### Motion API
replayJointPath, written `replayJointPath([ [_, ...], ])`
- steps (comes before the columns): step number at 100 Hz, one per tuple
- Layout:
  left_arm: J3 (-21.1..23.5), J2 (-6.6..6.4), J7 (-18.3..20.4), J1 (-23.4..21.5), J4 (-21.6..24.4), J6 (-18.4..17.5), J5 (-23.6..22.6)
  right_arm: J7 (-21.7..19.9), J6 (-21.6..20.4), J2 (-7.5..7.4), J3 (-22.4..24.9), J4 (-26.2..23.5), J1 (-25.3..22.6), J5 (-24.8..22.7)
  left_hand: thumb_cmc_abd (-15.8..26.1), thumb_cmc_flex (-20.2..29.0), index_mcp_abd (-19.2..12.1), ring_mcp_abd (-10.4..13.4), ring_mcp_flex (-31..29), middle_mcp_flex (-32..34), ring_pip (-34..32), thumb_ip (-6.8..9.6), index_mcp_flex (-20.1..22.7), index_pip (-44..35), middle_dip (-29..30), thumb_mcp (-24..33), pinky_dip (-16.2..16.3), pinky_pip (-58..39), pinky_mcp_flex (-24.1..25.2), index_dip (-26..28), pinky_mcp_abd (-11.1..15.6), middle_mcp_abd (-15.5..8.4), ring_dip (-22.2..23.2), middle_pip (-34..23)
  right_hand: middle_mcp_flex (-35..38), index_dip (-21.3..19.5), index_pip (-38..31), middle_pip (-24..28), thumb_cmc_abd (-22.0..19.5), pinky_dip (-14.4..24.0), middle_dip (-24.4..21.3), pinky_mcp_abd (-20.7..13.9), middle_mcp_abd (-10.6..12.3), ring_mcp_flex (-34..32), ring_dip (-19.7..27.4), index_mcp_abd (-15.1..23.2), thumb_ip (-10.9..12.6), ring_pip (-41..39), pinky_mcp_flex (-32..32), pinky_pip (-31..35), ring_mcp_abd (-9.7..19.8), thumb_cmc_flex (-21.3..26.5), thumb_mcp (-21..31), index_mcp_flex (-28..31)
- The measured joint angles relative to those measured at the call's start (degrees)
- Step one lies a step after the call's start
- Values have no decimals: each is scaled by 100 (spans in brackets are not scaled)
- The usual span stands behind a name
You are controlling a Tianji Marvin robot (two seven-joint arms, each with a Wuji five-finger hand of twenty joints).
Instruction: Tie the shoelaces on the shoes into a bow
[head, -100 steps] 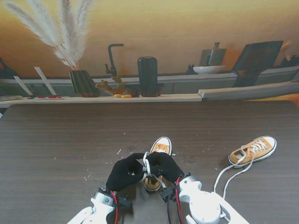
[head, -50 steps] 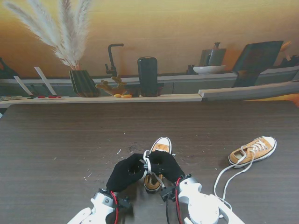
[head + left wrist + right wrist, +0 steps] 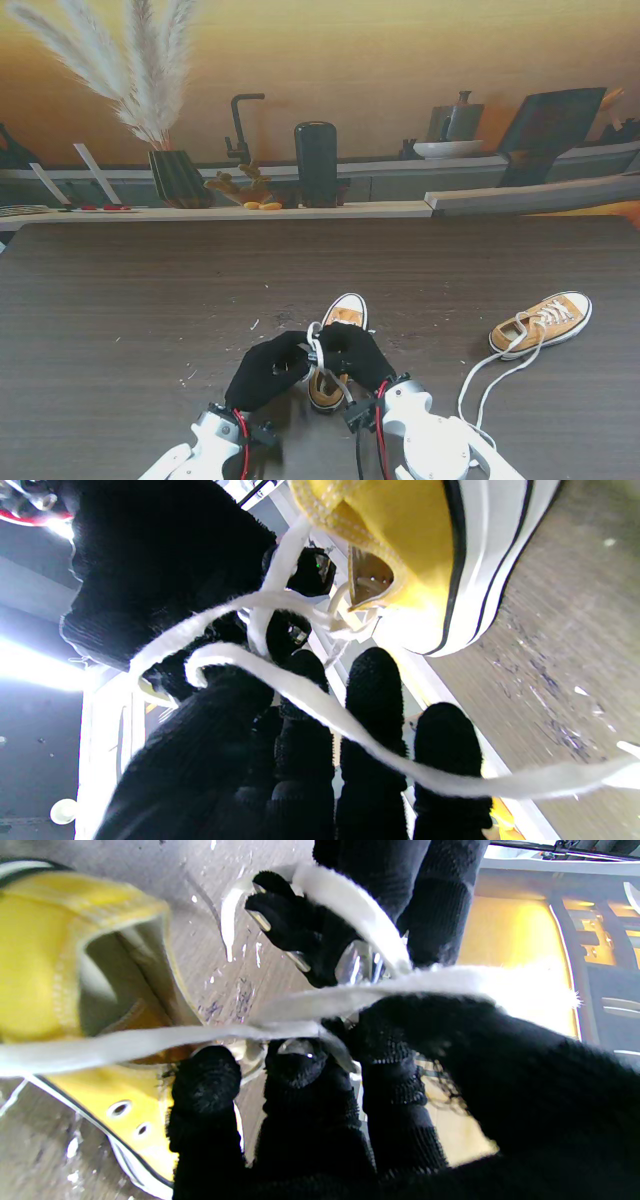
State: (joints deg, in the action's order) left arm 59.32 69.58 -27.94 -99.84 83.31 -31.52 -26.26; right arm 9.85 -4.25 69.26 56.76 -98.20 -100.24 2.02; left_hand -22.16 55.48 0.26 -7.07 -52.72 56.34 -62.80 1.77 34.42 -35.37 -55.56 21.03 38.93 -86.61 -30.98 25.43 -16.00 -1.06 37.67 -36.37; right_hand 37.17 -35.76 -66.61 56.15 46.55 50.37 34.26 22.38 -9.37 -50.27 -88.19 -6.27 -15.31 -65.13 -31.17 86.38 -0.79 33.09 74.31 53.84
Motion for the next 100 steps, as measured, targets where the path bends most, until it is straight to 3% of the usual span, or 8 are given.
replayJointPath([
  [17, -85, 26, -176, 41, -58, 30, 7, -145, -12, -34, 29, -2, 1, -33, -51, 61, -76, 0, -4, 0, 0, 22, 78, -392, 79, -96, 1, 0, -10, 166, -1, 0, 0, -166, 0, -100, -37, 0, 0, 0, -1, 0, 0, 0, 0, 0, 0, 37, 1, 0, -1, 0, 0, 0],
  [32, -155, 44, -346, 90, -81, 162, -107, -281, -41, -84, 36, -28, -13, -24, -79, 68, -228, 0, -82, 0, -1, 24, 51, -1141, 80, -118, 1, 0, -75, 842, -1, 0, 0, -175, -4, -101, -38, 0, -6, 0, -2, 0, -65, 0, 0, 4, 0, 51, 1, 0, -1, 0, 0, -45],
  [44, -159, 65, -333, 93, -74, 206, -113, -297, -68, -99, 39, -51, -31, -34, 4, 111, -364, 3, -82, -183, -3, -27, -436, -1790, 80, -243, 1, 0, -76, 1253, -1, 0, 0, -331, -9, -101, -32, 42, -33, 0, 46, 0, -89, 0, 0, 11, 0, 54, 6, 0, -2, 0, 0, -77],
  [56, -46, 40, 88, 33, 31, 202, -31, -229, -85, -99, 55, -67, -69, -199, 25, -367, -361, 5, 14, -492, -4, -22, -942, -2186, -12, 632, 2, 0, -11, 1698, -1, 6, 0, -311, -5, -101, 0, 146, -33, 0, 55, 0, -103, 0, 0, 44, 0, 61, 16, -2, -3, 0, 0, -48],
  [72, -19, -14, 158, -25, 110, 198, 26, -40, -105, -95, 37, -86, -102, -507, 41, -844, -360, 5, 89, -661, -4, 86, -1055, -2540, -86, 1366, 13, 0, 126, 2199, -1, 6, 1, -96, -2, -101, 49, 66, -33, 0, 16, 0, -7, 0, 0, 33, 0, 75, 22, -12, -4, 0, 0, -37],
  [100, 124, -36, 327, -154, 263, 194, 135, 179, -58, -57, 12, -63, -102, -604, 70, -1010, -360, 1, 211, -720, 84, 86, -1186, -2716, -100, 1450, 65, 38, 207, 2370, -1, 6, 6, -89, -1, -99, 104, 65, -59, 0, 12, 0, 4, 0, 0, -20, 0, 214, 68, -73, -69, 0, 0, -75],
])
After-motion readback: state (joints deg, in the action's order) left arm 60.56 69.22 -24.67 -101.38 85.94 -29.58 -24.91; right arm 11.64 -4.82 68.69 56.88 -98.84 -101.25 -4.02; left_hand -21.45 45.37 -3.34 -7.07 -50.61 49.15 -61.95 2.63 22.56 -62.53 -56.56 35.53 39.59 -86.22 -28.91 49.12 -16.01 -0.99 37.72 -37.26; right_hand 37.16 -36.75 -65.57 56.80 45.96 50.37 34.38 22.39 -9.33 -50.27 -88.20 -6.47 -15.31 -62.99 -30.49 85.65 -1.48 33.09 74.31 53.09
